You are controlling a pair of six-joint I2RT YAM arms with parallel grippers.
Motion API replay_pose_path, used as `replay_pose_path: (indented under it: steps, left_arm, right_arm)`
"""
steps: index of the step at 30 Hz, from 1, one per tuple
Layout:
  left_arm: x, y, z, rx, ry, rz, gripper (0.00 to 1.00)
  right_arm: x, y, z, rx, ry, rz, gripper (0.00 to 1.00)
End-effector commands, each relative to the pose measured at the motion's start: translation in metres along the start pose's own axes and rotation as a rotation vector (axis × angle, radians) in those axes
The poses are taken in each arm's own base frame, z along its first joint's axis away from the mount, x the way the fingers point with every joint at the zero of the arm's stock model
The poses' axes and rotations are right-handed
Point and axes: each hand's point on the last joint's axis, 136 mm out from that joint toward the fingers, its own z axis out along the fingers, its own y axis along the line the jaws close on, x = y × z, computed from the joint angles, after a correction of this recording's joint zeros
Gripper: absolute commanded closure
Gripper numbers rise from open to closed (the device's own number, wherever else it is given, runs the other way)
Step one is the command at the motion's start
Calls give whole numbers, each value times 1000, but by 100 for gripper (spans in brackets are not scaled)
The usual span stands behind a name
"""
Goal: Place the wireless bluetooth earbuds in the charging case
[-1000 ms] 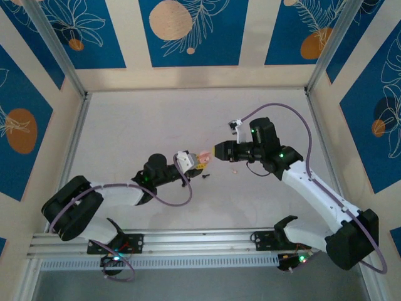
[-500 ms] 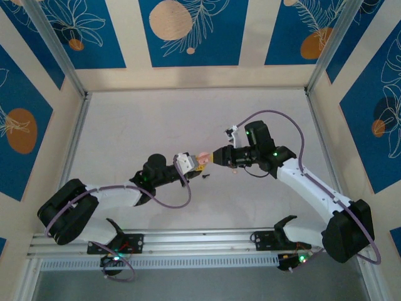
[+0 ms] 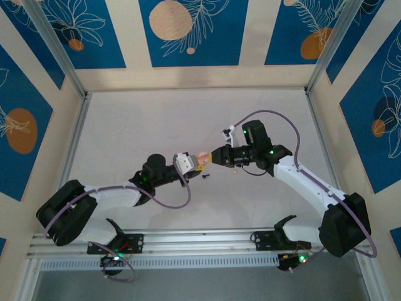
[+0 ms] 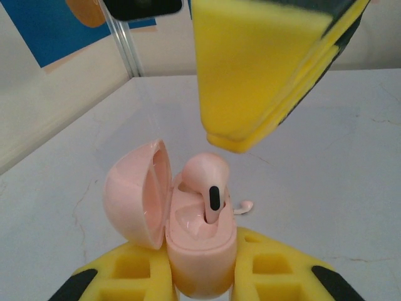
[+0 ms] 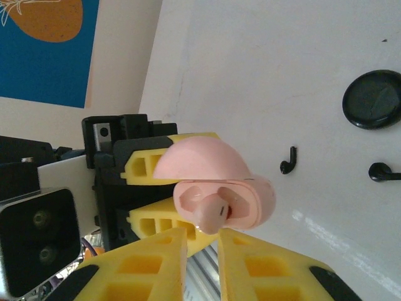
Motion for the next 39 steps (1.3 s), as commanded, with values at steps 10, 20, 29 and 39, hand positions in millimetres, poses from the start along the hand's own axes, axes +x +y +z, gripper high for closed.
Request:
replay_pose_path:
  steps: [10,20,29,39]
  left_arm:
    - [-11,-4,-2,8,-28,18,81]
    - [-16,-5,-3,16,-36,25,81]
    - [-18,-5,-3,18,-36,28,81]
    - [-20,-6,-3,20,-40,32,81]
  right_arm:
    - [2,1,6,-34,26,2,83]
    - [-2,2,10,-43,34,1,86]
    - [-3,6,15,-68,43,-10,88]
    - [0,10,17,-89,59,-35,87]
